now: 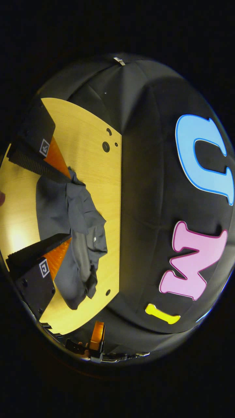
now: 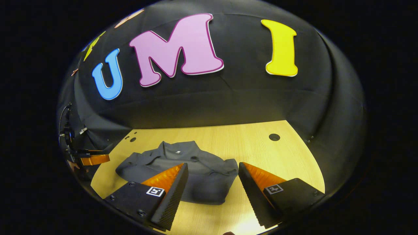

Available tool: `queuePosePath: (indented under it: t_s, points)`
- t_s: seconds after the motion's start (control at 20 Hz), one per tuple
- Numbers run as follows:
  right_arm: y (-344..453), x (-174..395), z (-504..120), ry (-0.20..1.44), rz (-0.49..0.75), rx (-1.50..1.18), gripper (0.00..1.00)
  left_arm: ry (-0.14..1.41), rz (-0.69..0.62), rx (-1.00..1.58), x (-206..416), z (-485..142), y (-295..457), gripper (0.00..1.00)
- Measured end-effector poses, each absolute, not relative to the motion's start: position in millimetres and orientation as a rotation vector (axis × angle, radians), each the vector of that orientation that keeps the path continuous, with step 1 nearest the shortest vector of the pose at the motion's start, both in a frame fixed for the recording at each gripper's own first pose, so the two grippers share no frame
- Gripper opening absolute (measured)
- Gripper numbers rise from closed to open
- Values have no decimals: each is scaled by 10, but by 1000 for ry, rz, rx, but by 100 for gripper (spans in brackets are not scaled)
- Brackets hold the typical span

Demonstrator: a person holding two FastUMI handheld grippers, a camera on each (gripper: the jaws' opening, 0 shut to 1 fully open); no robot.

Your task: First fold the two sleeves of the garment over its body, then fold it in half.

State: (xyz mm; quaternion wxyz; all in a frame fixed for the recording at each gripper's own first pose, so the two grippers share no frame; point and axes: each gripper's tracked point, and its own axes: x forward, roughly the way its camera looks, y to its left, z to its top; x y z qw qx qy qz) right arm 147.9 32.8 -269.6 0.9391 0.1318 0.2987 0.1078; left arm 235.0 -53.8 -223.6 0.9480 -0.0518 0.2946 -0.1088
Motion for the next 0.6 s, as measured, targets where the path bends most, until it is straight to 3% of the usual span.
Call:
queuePosePath:
  t_s: [0.3,0.6]
  points:
    - [412,1060,-2389,550,260,250,95,525,-291,-105,1808,-1893,-682,96]
    - [606,798,-2355,564,338,272,95,543,-277,-91,1341,-1931,-762,96]
